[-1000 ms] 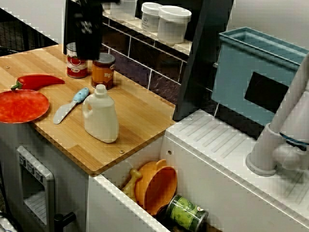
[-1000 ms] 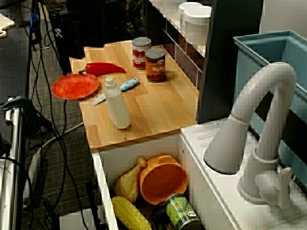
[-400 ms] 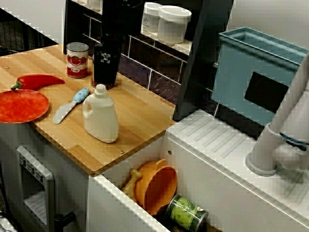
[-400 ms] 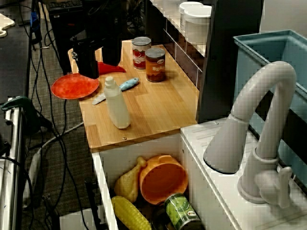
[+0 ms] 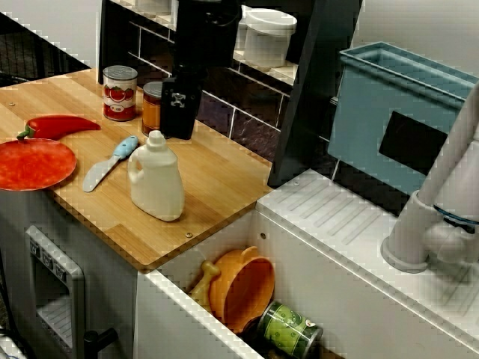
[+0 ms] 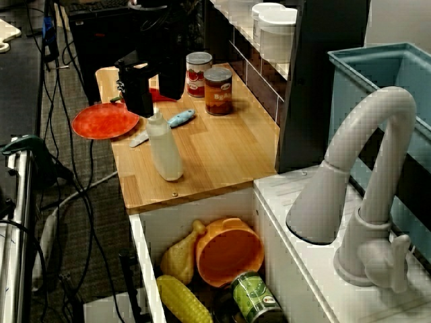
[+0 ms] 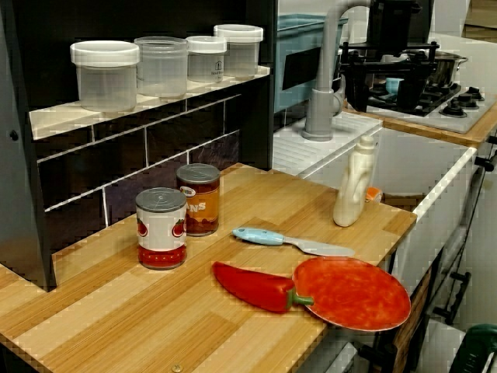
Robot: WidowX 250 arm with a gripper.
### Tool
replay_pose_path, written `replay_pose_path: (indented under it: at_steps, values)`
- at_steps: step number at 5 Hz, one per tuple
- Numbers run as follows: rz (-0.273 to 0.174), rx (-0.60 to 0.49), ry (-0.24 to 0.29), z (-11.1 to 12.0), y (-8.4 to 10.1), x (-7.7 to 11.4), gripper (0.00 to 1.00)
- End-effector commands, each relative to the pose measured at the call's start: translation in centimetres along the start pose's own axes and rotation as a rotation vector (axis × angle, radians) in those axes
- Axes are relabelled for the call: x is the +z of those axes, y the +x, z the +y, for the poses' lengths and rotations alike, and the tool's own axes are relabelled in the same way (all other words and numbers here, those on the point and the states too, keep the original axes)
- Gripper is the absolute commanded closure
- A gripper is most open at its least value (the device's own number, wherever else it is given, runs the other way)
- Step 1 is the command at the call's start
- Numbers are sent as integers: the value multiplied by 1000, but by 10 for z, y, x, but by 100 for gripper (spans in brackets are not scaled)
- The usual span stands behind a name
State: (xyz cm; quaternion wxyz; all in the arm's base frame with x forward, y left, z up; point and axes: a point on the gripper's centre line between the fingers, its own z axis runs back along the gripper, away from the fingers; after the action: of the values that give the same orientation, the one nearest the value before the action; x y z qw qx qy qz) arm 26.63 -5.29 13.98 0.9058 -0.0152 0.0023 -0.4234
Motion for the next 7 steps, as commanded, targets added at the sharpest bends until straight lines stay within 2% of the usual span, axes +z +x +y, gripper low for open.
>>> replay_pose_path:
  at_steps: [1,2,4,7]
  values:
    - [-22,11,45,11,2,2,0]
    - [-14,33,53,19,-4,-7,0]
    - [4,13,75,21,-16,-24,0]
    - [3,-6,80,8,-33,-38,0]
